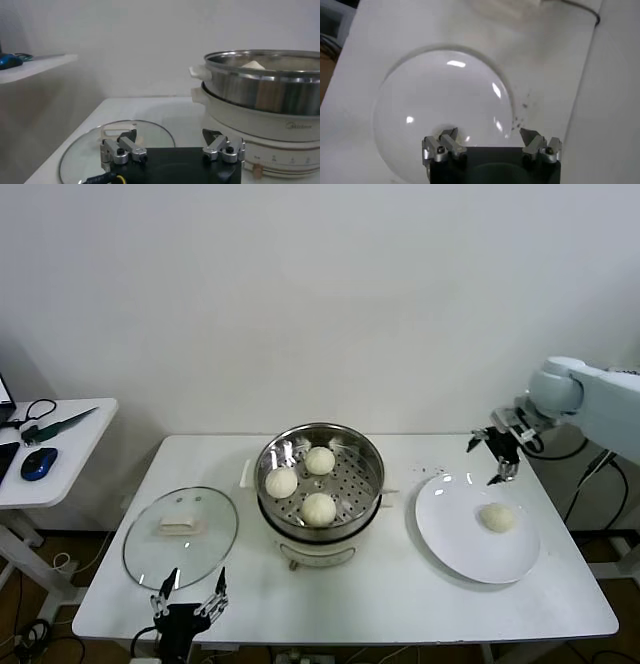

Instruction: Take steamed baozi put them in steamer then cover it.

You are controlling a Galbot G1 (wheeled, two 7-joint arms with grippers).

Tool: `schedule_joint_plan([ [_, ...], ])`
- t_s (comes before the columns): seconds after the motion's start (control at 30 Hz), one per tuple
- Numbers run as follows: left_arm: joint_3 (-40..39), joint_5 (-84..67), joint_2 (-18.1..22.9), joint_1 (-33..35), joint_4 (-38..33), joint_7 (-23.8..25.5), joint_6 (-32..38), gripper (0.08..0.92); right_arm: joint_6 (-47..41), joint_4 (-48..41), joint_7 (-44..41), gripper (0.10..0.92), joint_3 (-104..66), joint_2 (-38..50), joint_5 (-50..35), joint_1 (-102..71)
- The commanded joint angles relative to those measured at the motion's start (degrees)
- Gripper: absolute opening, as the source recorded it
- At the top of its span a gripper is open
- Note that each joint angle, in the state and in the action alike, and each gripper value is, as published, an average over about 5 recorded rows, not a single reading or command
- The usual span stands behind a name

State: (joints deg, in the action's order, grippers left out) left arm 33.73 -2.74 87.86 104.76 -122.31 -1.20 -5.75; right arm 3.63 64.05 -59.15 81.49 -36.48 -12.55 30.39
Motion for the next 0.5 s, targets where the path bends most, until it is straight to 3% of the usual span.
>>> schedule_joint_plan([
  [0.03,0.0,0.2,0.1,0.0,0.1,0.0,-0.3,0.823,-1.7,-10.0,0.2,0.823,-19.1,4.7,7.4,-21.8],
  [0.5,0.4,0.3,0.5,0.1,1.3,0.0,-0.1,0.823,-0.6,-18.1,0.0,0.823,-23.1,-4.0,9.3,-26.4],
])
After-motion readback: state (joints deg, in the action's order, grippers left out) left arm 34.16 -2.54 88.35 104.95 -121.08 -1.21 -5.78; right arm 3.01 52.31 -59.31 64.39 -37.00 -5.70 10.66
